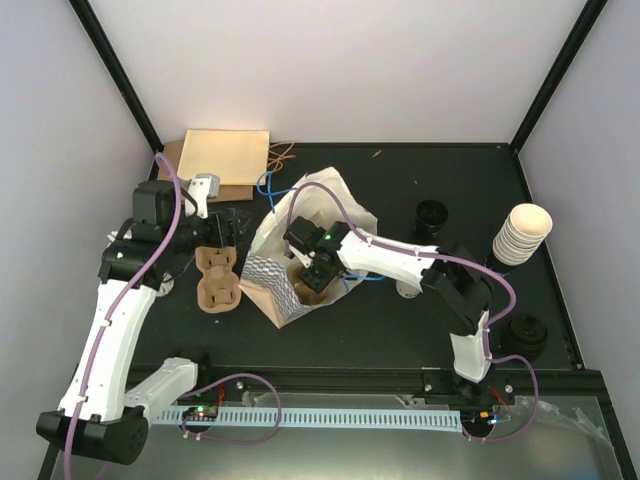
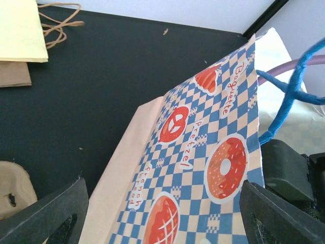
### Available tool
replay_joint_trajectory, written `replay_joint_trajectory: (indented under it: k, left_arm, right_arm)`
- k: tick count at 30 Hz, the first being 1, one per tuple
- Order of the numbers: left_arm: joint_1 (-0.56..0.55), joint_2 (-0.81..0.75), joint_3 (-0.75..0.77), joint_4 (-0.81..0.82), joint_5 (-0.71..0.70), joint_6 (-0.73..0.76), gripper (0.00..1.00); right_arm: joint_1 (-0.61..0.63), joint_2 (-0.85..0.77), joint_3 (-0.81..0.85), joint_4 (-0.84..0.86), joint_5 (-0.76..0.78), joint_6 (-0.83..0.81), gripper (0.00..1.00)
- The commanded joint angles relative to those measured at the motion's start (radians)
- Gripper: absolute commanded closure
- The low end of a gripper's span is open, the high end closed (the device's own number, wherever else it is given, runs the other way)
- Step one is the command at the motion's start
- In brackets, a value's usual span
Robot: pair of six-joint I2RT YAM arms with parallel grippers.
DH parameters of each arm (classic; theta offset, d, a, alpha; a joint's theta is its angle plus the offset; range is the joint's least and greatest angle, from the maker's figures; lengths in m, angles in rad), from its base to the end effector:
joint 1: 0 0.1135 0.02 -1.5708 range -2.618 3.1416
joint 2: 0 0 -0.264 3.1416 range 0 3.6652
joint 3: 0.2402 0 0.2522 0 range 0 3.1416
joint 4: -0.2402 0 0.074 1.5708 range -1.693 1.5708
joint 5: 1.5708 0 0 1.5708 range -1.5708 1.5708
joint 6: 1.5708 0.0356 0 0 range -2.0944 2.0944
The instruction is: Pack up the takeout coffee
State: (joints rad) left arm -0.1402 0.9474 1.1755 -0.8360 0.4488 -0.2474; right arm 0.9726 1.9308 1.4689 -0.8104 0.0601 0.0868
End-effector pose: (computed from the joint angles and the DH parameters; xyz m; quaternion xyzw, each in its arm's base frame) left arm 0.1741 -0.0402 0.3811 0.0566 0.8684 -0.2805 0.4050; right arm 0.2221 0.3221 0.2004 -0.4196 0.8950 0.0495 0.1433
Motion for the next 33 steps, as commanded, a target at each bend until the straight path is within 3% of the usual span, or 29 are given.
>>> replay_joint_trajectory:
  k: [1,7,15,17,20,21,27,33]
  left_arm:
    - [0.030,0.006,0.047,0.017,0.022,0.031,0.16]
    - [0.052,0.011,0.045,0.022,0.044,0.036,0.16]
    - [0.056,0.010,0.041,0.027,0.063,0.034,0.16]
    - [0.056,0.007,0.039,0.027,0.066,0.034,0.16]
    - [0.056,0.001,0.036,0.026,0.069,0.036,0.16]
    - [0.056,-0.001,0.036,0.025,0.069,0.036,0.15]
    - [0.056,-0.011,0.030,0.026,0.098,0.047,0.15]
    - [0.055,-0.017,0.003,0.054,0.225,0.053,0.13]
  right_arm:
    - [-0.017,0.046,0.079,-0.189,-0.004,-0.077,0.66]
    - [-0.017,0.070,0.131,-0.255,-0.030,-0.099,0.65]
    - [-0.017,0.099,0.149,-0.282,-0.034,-0.111,0.54]
    - [-0.018,0.090,0.150,-0.278,-0.039,-0.110,0.43]
    - [-0.017,0.062,0.148,-0.257,-0.017,-0.096,0.04]
    - [-0.017,0.050,0.146,-0.250,-0.014,-0.091,0.00]
    - [-0.017,0.002,0.172,-0.254,-0.011,-0.082,0.00]
    - [-0.017,-0.048,0.204,-0.293,0.011,-0.080,0.00]
